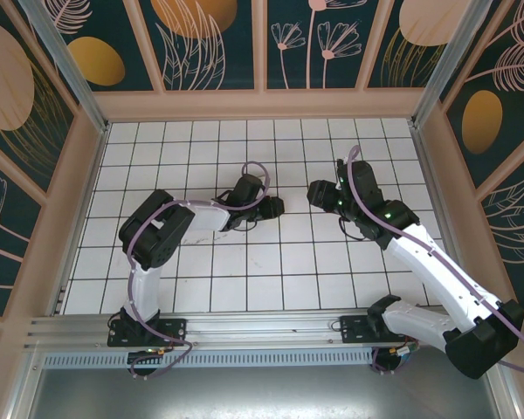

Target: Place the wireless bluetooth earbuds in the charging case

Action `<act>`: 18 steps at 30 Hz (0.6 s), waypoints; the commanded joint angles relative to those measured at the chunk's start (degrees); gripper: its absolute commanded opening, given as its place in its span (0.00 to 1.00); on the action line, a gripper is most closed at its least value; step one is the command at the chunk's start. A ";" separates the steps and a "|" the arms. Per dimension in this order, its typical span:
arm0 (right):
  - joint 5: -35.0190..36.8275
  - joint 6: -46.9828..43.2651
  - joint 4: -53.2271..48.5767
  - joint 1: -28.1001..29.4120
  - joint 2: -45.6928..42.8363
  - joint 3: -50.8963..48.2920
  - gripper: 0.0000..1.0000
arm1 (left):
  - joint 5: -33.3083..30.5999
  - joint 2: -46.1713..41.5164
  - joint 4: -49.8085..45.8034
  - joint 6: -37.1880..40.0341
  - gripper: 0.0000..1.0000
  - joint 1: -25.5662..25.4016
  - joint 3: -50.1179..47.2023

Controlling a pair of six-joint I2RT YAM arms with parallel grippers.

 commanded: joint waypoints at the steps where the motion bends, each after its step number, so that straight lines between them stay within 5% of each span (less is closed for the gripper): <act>1: 1.44 0.12 0.31 -0.48 -0.98 1.37 0.54 | -2.70 -0.19 -4.64 2.09 0.48 0.49 0.13; 4: 1.61 -0.10 0.09 -0.57 -0.99 1.94 0.54 | -3.52 -1.30 -5.34 2.89 0.60 0.49 -0.56; 5: 1.61 -0.24 -0.02 -0.56 -0.97 2.13 0.54 | -4.01 -1.73 -5.68 3.19 0.85 0.49 -0.82; 6: 1.58 -0.28 -0.06 -0.57 -0.97 2.30 0.54 | -4.42 -2.28 -6.07 3.48 0.98 0.50 -1.01; 10: 1.59 -0.88 -0.31 -0.83 -0.90 3.35 0.58 | -6.69 -5.55 -8.54 4.91 0.99 0.49 -1.51; 18: 5.04 -3.40 -1.72 -0.92 -0.53 6.66 0.86 | -15.21 -20.69 -15.68 11.45 0.99 0.53 -1.96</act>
